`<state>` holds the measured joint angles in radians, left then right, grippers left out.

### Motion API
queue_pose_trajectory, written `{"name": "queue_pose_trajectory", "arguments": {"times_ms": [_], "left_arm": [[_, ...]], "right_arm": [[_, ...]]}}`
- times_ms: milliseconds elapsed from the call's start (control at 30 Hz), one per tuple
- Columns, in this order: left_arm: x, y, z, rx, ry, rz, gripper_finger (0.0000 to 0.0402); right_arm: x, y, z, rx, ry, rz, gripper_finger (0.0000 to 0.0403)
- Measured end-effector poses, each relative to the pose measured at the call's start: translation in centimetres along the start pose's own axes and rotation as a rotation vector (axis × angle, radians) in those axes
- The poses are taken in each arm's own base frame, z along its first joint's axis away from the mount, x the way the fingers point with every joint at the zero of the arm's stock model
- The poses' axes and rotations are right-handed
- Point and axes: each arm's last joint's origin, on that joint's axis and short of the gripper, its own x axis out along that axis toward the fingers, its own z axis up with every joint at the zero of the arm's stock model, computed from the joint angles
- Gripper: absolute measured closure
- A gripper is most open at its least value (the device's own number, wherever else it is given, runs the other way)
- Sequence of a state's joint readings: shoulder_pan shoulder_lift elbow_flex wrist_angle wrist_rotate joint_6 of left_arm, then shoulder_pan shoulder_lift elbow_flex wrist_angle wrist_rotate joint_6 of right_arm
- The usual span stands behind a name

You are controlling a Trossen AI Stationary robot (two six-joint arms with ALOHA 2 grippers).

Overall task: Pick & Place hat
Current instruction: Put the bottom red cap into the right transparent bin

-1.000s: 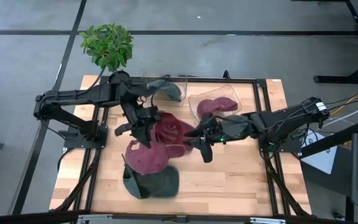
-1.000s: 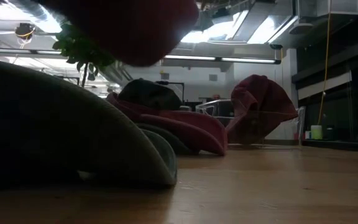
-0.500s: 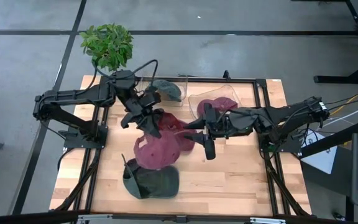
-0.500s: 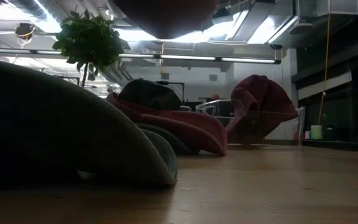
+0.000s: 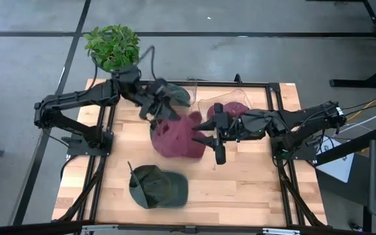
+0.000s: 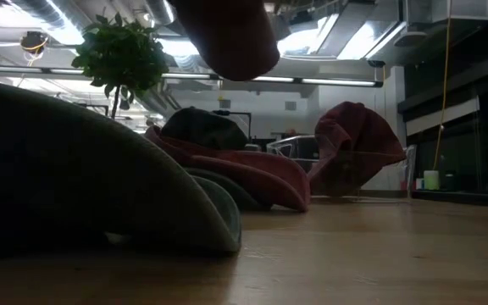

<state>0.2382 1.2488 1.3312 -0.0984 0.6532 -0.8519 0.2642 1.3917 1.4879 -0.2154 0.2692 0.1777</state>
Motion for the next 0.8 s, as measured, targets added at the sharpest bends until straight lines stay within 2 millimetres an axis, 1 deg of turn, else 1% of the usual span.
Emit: {"name": "queue_pose_trajectory", "arguments": {"times_ms": [67, 200, 300, 400, 533, 600, 667, 800], "left_arm": [[-0.9, 0.3, 0.9, 0.014, -0.083, 0.050, 0.0398], [-2.6, 0.4, 2.2, 0.049, -0.263, 0.151, 0.0398], [-3.3, 0.4, 2.9, 0.065, -0.357, 0.197, 0.0398], [-3.8, 0.3, 3.3, 0.079, -0.421, 0.218, 0.0398], [-4.2, 0.5, 3.6, 0.078, -0.454, 0.249, 0.0398], [-4.3, 0.5, 3.6, 0.088, -0.457, 0.254, 0.0398], [-4.3, 0.5, 3.6, 0.095, -0.456, 0.256, 0.0398], [-4.5, 0.6, 3.7, 0.147, -0.455, 0.273, 0.0397]], "right_arm": [[-0.3, -0.3, 0.3, -0.003, -0.009, -0.008, 0.0241], [-0.4, -1.0, 0.6, -0.049, -0.019, -0.034, 0.0241], [-0.3, -1.9, 0.7, -0.060, -0.030, -0.125, 0.0241], [-0.2, -2.9, 0.9, -0.069, -0.040, -0.227, 0.0241], [0.0, -4.2, 0.9, -0.095, -0.020, -0.254, 0.0239], [0.1, -5.0, 0.7, -0.099, 0.007, -0.275, 0.0228], [0.1, -5.7, 0.5, -0.082, 0.033, -0.301, 0.0209], [0.2, -7.0, 0.6, -0.033, 0.039, -0.348, 0.0151]]}}
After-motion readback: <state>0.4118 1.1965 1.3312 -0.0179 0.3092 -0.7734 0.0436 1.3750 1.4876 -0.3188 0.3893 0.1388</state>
